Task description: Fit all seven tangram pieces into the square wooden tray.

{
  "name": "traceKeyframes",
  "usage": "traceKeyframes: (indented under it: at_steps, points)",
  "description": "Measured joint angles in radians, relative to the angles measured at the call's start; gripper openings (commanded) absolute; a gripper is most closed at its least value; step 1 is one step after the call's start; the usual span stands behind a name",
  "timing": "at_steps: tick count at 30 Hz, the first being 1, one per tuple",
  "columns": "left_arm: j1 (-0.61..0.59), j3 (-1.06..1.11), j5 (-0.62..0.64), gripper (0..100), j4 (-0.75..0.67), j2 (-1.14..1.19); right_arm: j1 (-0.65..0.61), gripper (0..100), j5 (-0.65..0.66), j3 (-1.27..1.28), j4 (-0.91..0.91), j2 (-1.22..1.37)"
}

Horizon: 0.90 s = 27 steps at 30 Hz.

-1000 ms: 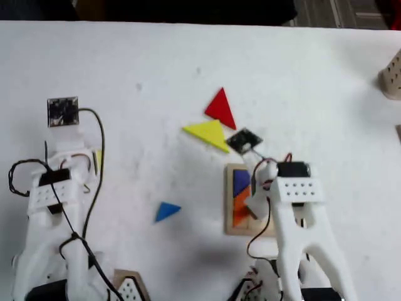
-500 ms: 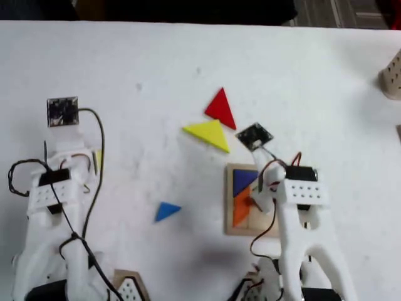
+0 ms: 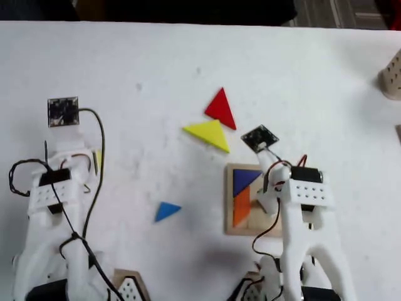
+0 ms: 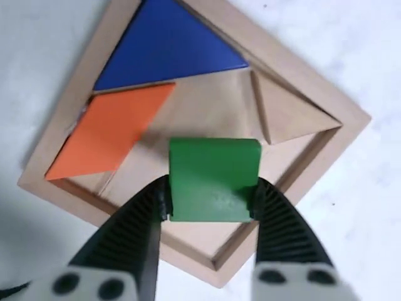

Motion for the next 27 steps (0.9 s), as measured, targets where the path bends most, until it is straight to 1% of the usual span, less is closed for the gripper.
traceKeyframes:
  at_steps: [6,11,17,22,27]
  points:
    - [0.000,0.000,0.000,18,0.000,0.000,-0.002,17.0,0.000,0.000,-0.008,0.000]
    - [0.000,0.000,0.000,18,0.000,0.000,-0.054,17.0,-0.003,0.000,-0.008,0.000]
    - [0.000,0.000,0.000,18,0.000,0.000,-0.138,17.8,-0.081,0.058,-0.051,0.000]
    - [0.000,0.000,0.000,18,0.000,0.000,-0.144,26.9,-0.118,0.063,-0.066,0.000]
    - [0.000,0.000,0.000,18,0.000,0.000,-0.143,27.6,-0.121,0.063,-0.066,0.000]
